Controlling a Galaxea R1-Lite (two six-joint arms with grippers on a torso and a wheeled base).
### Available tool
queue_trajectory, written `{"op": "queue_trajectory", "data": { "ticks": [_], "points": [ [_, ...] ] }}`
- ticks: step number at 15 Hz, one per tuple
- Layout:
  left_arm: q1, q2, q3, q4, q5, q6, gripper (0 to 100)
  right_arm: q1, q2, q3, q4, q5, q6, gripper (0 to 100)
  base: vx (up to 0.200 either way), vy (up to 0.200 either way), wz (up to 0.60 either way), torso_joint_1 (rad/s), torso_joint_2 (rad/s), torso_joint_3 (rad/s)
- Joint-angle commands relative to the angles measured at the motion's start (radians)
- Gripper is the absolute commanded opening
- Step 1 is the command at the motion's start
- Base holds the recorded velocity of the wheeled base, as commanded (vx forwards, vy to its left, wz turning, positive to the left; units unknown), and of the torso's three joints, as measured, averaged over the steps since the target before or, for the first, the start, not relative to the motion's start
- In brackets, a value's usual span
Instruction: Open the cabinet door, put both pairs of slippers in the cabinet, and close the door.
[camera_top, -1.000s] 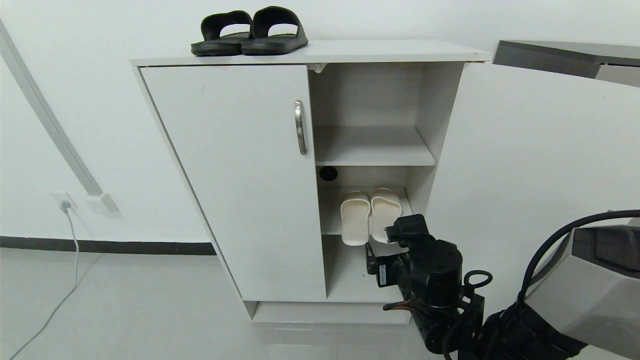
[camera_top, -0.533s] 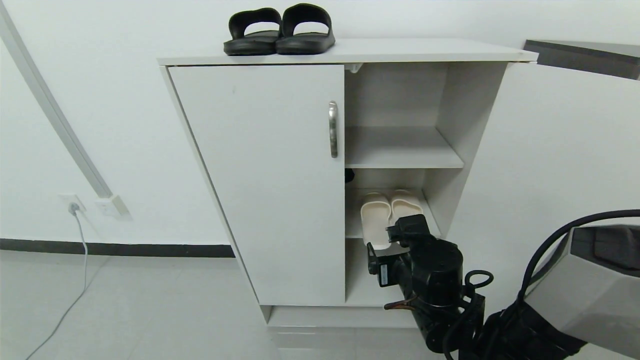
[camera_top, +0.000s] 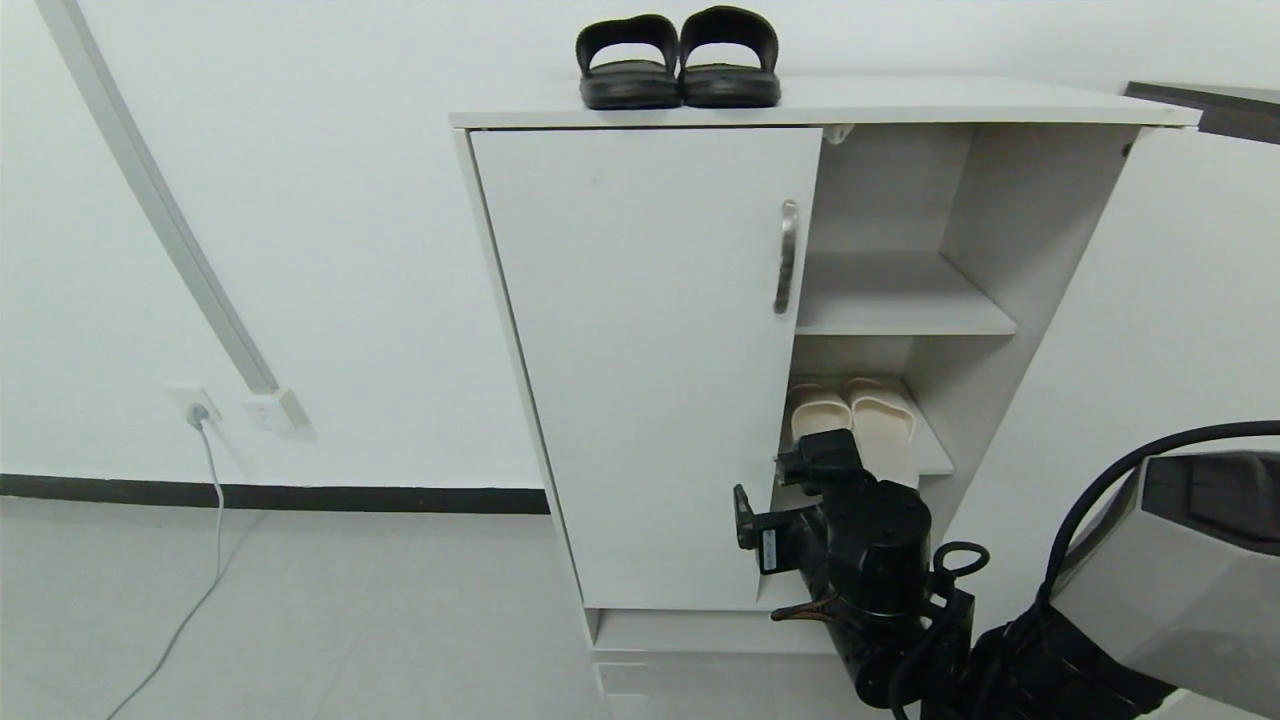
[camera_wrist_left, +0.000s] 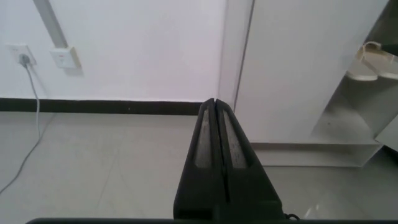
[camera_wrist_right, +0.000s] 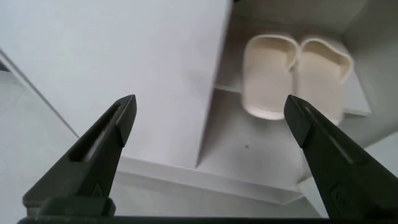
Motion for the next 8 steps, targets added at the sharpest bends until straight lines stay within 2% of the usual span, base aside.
{"op": "queue_trajectory", "data": {
  "ticks": [1, 2, 8],
  "points": [
    [0.0, 0.001, 0.0, 0.0, 0.001, 0.0, 0, 0.0, -0.002, 0.001, -0.002, 0.001, 0.0, 100, 0.0, 0.2, 0.0, 0.007, 0.0, -0.002],
    [0.0, 0.001, 0.0, 0.0, 0.001, 0.0, 0, 0.0, -0.002, 0.001, -0.002, 0.001, -0.001, 100, 0.0, 0.2, 0.0, 0.007, 0.01, 0.007],
    [0.0, 0.001, 0.0, 0.0, 0.002, 0.0, 0, -0.008, -0.002, 0.007, -0.002, 0.003, -0.004, 100, 0.0, 0.0, 0.0, 0.0, 0.0, 0.0]
  ]
}}
